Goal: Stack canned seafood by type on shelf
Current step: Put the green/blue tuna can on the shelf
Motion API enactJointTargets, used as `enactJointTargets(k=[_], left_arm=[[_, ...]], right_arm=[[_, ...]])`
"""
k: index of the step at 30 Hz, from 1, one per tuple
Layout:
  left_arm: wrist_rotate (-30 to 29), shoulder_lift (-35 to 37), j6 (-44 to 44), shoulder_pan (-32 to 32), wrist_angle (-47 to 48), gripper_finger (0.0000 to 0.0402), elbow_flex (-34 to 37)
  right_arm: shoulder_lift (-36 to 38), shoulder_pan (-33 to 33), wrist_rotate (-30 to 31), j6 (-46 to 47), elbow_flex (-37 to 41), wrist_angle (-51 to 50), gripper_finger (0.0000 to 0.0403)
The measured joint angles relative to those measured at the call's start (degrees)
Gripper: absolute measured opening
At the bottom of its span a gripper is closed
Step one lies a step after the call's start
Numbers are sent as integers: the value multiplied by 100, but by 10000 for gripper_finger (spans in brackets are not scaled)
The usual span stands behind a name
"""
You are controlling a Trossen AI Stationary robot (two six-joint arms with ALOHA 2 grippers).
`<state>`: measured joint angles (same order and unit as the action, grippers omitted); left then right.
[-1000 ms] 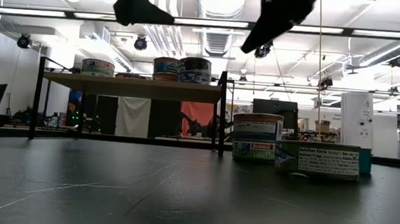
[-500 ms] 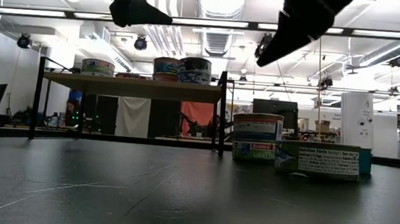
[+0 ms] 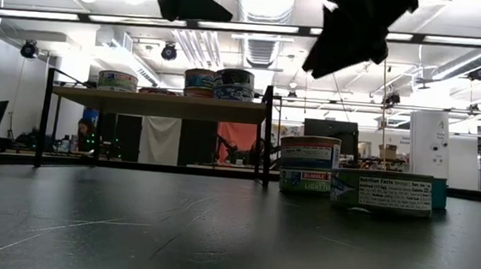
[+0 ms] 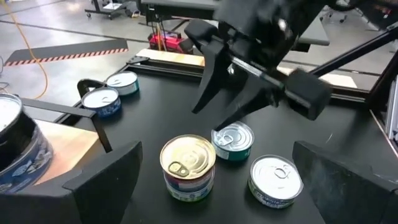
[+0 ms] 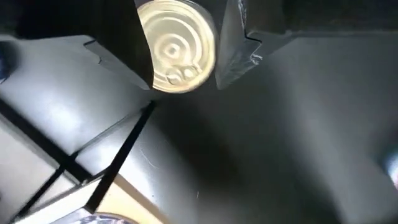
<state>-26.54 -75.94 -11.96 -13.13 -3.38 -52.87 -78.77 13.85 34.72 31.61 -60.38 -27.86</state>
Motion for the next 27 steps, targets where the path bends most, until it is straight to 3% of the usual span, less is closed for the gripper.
enactJointTargets(k=[5, 9, 27], left_arm=[[-1, -82, -104, 0, -26, 400, -77], [-5, 11, -197, 0, -37, 400, -45], [-208, 105, -357, -7, -309, 400, -228]], right_arm=[[3, 0, -107, 747, -319, -14, 149], [-8, 17, -549, 1001, -658, -9, 135], [-26, 177, -597, 452, -1275, -13, 65]])
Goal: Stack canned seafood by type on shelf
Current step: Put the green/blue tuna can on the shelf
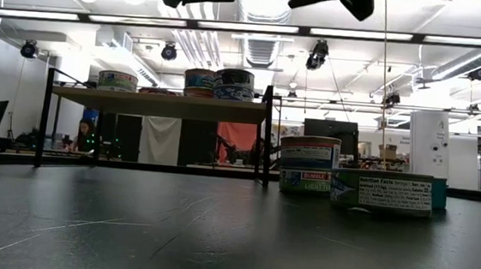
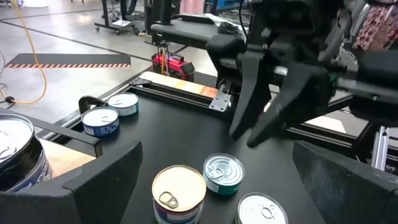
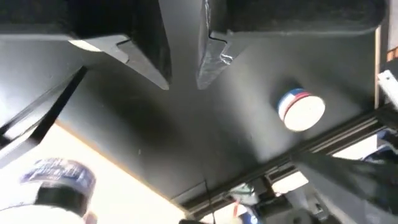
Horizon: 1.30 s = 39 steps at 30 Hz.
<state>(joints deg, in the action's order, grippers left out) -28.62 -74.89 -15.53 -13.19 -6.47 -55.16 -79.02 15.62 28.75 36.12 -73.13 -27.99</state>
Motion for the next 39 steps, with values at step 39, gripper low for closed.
enactJointTargets(k=[39], left_arm=[[77, 18, -1115, -201, 4045, 400, -585]], right_arm=[[-8, 162, 276, -2555, -61, -2713, 51]])
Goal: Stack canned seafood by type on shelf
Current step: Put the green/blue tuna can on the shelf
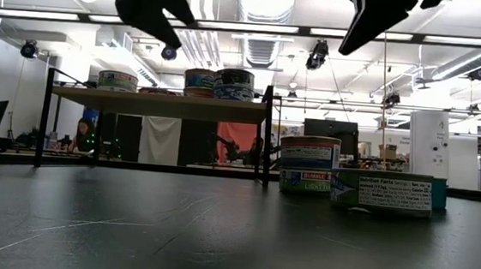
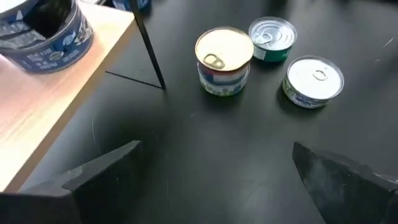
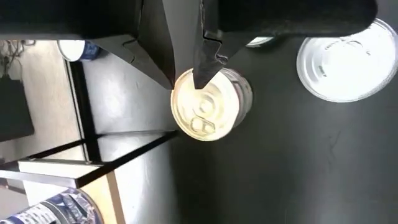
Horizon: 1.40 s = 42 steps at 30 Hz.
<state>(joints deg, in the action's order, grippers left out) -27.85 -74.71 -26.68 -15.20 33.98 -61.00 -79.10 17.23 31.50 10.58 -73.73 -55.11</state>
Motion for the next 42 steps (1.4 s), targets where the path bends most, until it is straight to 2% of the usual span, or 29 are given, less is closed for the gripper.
enactJointTargets(k=[2, 6, 13, 22, 30, 34, 42], left_arm=[[-24, -58, 22, 9, -43, 400, -65], [-167, -267, 622, 13, -8, 400, -241], [-163, -767, 478, 13, 125, 400, -507], [-195, -1241, -160, -10, 1894, 399, -1158], [-326, -1069, -138, -357, 2001, 383, -1228], [-619, -914, -364, -683, 2013, 375, -1128], [-1644, -506, -791, -1338, 2004, 364, -858]], right_arm=[[-27, 2, 2, 80, 0, 73, 54], [-96, 0, -34, 475, 0, 57, 58], [-66, 53, -50, 981, 32, -196, 50], [227, 366, -48, 1750, 391, -483, 46], [278, 710, -48, 2404, 899, -457, 64], [408, 987, -37, 2778, 1222, -364, 83], [569, 1514, 216, 3219, 1949, 254, 125]])
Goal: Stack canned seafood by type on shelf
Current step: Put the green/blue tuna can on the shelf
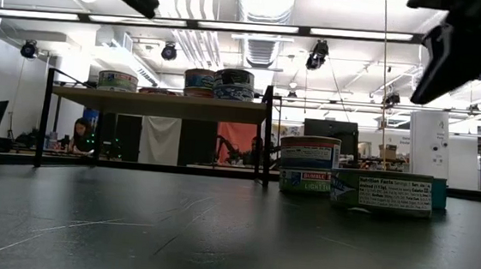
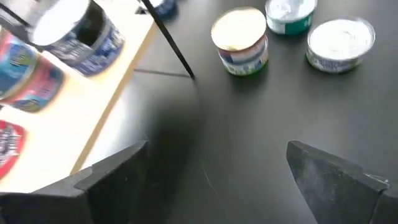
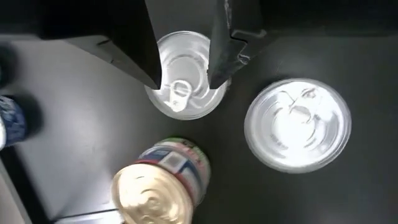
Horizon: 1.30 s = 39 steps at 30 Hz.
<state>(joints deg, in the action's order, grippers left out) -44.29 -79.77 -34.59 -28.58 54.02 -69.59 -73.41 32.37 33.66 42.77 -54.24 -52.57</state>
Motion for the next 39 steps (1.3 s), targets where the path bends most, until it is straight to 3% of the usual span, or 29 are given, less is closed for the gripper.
enactJointTargets(k=[6, 15, 20, 25, 27, 32, 39], left_arm=[[-820, -8, -339, -278, 0, 363, 29], [-2463, 329, 896, -590, 5, 363, 36], [-1846, 905, 1832, -588, -379, 363, 197], [715, 1699, 3634, -481, -3113, 363, 1159], [1239, 1953, 4003, -442, -4199, 363, 1660], [975, 2339, 4061, -437, -5776, 363, 2612], [214, 2292, 3786, -435, -6511, 363, 3172]], right_arm=[[0, 343, 45, -27, 471, 487, 155], [-15, 549, 205, -141, 1106, 1216, 204], [-15, 549, 247, -283, 1279, 1558, 221], [-15, 534, 259, -291, 1531, 1878, 230], [-15, 534, 293, -288, 1672, 2064, 231], [-16, 533, 392, -285, 1921, 2389, 224], [-17, 510, 405, -284, 2207, 2840, 211]])
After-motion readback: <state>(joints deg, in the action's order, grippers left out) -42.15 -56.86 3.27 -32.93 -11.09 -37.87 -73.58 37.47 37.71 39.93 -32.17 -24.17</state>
